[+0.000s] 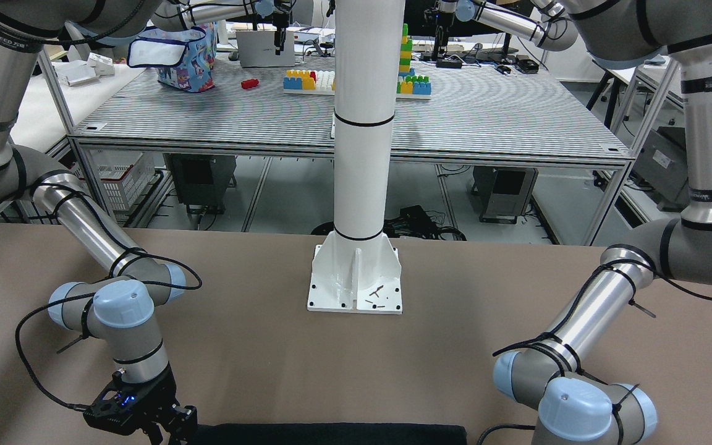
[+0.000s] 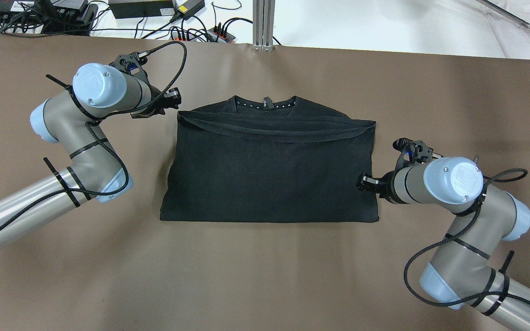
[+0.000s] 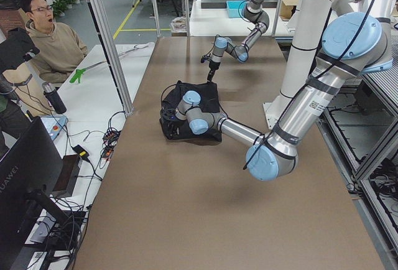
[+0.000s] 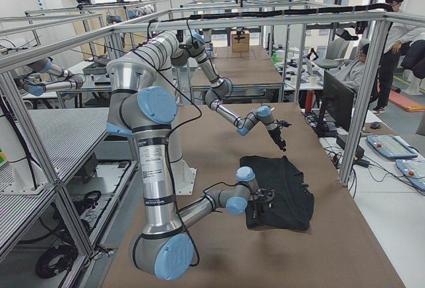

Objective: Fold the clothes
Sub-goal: 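Release the hem and move the right gripper to the folded shirt's near corner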

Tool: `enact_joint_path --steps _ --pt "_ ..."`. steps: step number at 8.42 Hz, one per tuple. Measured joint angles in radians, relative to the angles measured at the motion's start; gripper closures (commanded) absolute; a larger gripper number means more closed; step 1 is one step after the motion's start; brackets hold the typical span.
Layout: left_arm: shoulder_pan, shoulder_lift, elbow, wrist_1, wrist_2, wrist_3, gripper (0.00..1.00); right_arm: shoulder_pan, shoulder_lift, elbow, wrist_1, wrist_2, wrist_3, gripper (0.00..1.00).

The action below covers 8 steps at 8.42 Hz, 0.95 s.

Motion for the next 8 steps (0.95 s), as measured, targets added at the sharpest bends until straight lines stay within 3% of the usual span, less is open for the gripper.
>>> enact_joint_path --steps 7,8 --pt "0.004 0.028 -0.055 0.007 0.015 -0.01 0.52 -0.026 -0.031 0.001 0.015 0.005 0.018 0.48" --pt "0.004 0.027 -0.056 0.007 0.015 -0.01 0.52 -0.028 -0.031 0.002 0.015 0.005 0.024 0.54"
